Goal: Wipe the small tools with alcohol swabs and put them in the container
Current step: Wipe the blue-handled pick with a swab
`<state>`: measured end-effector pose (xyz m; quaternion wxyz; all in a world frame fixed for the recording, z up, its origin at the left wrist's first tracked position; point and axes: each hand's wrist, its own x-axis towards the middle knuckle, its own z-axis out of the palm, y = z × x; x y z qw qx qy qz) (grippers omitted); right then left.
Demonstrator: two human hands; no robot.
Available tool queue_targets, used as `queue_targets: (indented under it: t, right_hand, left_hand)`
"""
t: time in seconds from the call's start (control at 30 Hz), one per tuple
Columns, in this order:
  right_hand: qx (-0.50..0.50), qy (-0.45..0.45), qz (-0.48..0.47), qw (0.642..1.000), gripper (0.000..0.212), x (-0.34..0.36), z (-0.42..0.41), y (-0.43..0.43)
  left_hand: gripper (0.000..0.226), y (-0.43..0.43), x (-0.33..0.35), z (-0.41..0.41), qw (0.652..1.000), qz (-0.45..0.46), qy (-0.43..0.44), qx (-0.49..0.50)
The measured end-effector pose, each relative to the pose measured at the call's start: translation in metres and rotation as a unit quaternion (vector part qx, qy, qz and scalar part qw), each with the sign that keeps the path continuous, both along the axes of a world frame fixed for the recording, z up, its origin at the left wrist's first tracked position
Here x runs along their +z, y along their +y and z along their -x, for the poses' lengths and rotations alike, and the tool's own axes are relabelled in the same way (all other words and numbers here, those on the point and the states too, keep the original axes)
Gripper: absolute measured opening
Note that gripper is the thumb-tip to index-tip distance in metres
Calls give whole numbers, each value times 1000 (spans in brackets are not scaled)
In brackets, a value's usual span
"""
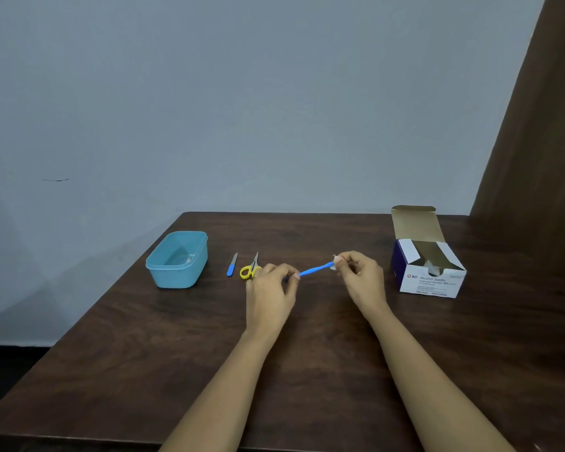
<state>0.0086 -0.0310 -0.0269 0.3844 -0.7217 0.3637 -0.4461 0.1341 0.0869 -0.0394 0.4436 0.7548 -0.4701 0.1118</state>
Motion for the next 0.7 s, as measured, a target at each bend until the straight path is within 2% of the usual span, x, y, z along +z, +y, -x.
queue_targets:
  t: [0.17,0.33,0.4,0.5,0.6,0.7]
  right_hand:
    - [-34,-133,-154,979,12,1,-5,0]
    - [-48,-277,-306,909,12,3,1,-9]
    - [-39,-296,-329,896,14,4,5,-10]
    - [-11,-269,-288,919,16,6,4,-4]
    - [18,-202,-151,967,13,8,-1,6]
    - [58,-113,-30,991,7,4,-2,11]
  left_hand:
    - [8,-2,0,11,990,-43,80,-110]
    - [7,-4,-4,9,984,-58,124,-117]
    - [6,-5,-4,7,981,-47,153,-111]
    - [8,-6,-4,7,979,-42,170,-102]
    - [9,-6,-4,7,979,-28,176,-96]
    - [9,-6,-3,8,980,-17,176,-90]
